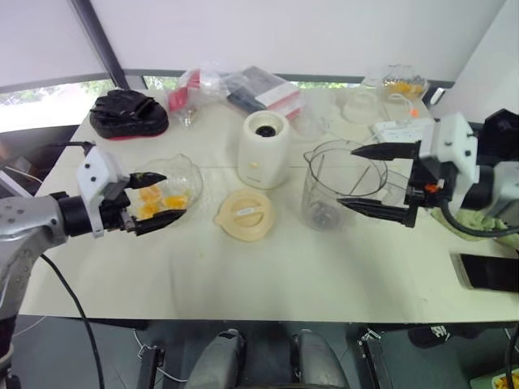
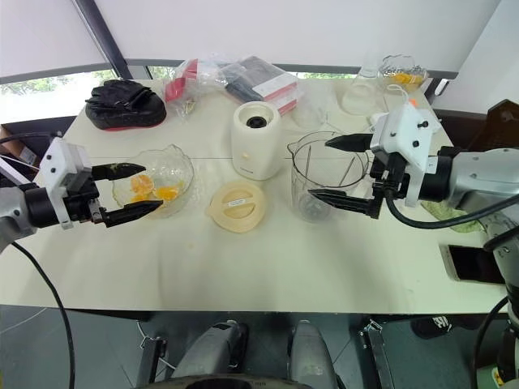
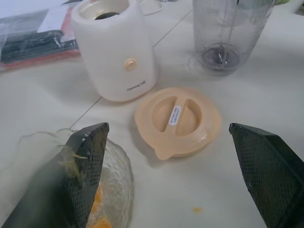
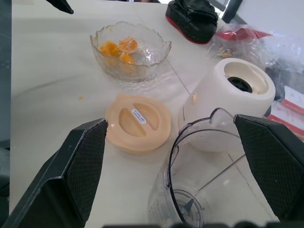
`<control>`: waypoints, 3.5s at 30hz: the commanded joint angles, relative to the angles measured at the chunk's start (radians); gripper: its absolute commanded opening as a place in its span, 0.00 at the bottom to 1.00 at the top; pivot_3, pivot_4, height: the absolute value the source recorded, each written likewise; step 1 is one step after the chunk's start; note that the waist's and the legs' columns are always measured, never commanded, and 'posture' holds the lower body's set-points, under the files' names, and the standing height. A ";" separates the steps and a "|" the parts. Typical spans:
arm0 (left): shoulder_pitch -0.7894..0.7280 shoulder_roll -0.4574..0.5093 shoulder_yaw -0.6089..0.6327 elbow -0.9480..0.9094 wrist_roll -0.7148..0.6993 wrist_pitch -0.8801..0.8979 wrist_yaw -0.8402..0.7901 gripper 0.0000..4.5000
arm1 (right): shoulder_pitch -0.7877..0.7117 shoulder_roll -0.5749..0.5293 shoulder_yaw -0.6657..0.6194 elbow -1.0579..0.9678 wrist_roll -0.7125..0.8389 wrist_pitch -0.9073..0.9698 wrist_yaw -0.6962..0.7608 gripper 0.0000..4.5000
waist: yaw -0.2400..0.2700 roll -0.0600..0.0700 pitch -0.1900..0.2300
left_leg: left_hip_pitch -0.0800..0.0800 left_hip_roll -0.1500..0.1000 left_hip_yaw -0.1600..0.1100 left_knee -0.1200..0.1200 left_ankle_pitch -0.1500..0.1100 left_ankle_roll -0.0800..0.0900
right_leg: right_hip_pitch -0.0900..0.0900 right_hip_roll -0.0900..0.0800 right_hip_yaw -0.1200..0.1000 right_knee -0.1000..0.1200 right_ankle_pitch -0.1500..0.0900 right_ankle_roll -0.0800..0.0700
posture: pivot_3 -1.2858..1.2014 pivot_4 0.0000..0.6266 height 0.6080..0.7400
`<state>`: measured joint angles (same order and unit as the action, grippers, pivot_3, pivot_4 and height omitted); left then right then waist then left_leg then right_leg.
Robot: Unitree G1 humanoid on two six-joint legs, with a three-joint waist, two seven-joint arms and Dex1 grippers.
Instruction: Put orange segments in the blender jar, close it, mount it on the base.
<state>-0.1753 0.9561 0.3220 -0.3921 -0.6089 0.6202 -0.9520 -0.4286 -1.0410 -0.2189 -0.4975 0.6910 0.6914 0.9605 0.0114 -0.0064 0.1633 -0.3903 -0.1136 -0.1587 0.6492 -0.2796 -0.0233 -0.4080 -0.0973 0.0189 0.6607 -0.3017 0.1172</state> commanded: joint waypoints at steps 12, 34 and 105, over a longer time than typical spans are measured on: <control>-0.092 0.060 -0.043 0.151 0.089 -0.071 -0.058 0.94 | -0.044 0.052 0.032 -0.029 0.010 -0.003 -0.052 0.99 | 0.000 0.000 0.000 | 0.000 0.000 0.000 0.000 0.000 -0.001 | 0.000 0.000 0.000 0.000 0.000 0.000 | 0.52 0.24 1.00; -0.927 -0.107 -0.560 1.514 0.682 -0.818 -0.500 0.94 | 0.082 0.250 0.067 -0.235 0.028 0.013 -0.294 0.99 | -0.019 -0.005 0.003 | -0.002 -0.002 0.000 0.002 0.001 -0.002 | -0.003 0.000 -0.003 0.004 0.000 0.001 | 0.52 0.24 1.00; -0.945 -0.361 -0.638 1.757 1.053 -0.705 -0.011 0.55 | -0.031 0.184 0.102 -0.179 0.043 0.050 -0.235 1.00 | -0.024 -0.011 0.005 | -0.007 -0.003 -0.001 0.014 0.001 -0.001 | -0.005 0.000 -0.003 0.012 0.002 0.004 | 0.52 0.24 1.00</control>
<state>-1.1311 0.5883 -0.3291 1.3669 0.4475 -0.0897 -0.9663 -0.4362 -0.8541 -0.1045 -0.6635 0.7375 0.7586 0.7232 -0.0127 -0.0177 0.1685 -0.3970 -0.1165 -0.1593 0.6629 -0.2790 -0.0240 -0.4129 -0.0971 0.0156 0.6723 -0.2996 0.1211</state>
